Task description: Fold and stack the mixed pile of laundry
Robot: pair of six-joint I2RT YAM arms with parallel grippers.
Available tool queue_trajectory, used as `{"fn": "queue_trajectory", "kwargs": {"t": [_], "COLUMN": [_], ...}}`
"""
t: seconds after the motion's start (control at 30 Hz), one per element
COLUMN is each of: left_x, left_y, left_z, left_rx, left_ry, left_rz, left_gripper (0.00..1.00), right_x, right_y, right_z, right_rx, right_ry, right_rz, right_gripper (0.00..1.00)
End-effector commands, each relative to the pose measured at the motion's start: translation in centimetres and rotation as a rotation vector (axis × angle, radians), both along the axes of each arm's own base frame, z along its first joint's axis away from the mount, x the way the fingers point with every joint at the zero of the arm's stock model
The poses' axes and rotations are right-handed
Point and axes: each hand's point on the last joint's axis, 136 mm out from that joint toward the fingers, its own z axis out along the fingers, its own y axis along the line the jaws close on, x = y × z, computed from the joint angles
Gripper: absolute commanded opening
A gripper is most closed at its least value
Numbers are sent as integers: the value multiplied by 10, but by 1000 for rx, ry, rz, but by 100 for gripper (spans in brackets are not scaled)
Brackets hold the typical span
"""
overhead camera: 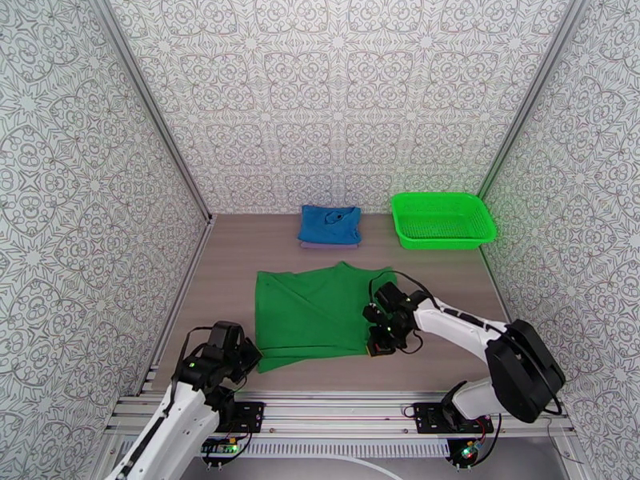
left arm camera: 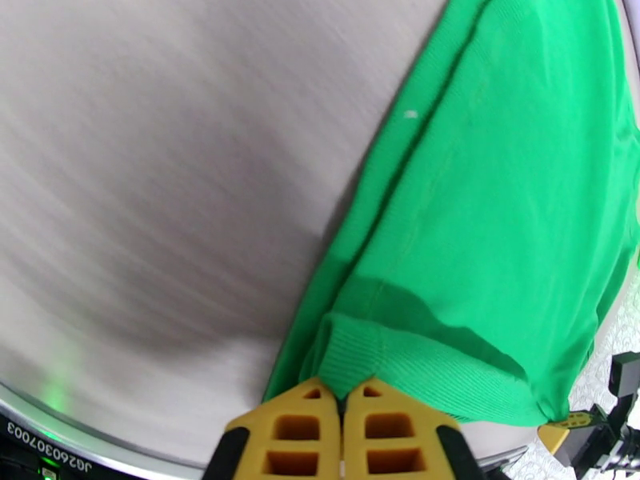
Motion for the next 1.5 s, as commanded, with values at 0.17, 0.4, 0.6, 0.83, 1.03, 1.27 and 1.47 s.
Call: {"fn": "queue_trajectory", "kwargs": {"t": [0.17,0.4,0.6,0.83,1.03,1.27,1.47], "left_x": [46,66,70,84,101,131,156], "left_y": [4,4,8,21,29,24,44], "left_z": [22,21,7,0,-6,28,79], "left_rx": [6,10,29,79,108,114,233], "left_ry": [-98,-85,-57,-65,-66,-137,-200], "left_rz": [-13,-44,-48,-52,-56,-107,-120], "left_gripper": [0,0,13,24,56,99,99], "right_x": [23,41,56,78,96,112,163], "right_y": [4,4,4,6,9,6,6], "right_z": [-2,-1,-7,-12,-10,42,86], "right_rx": [-43,-48,-44,-46,-54,-44,-51], "right_ry": [0,-7,-11,-47,-102,-249,-396], "right_rz": [20,1,-33,-70,-93,-45,-18], "right_gripper": [0,0,9,24,35,59,65]}}
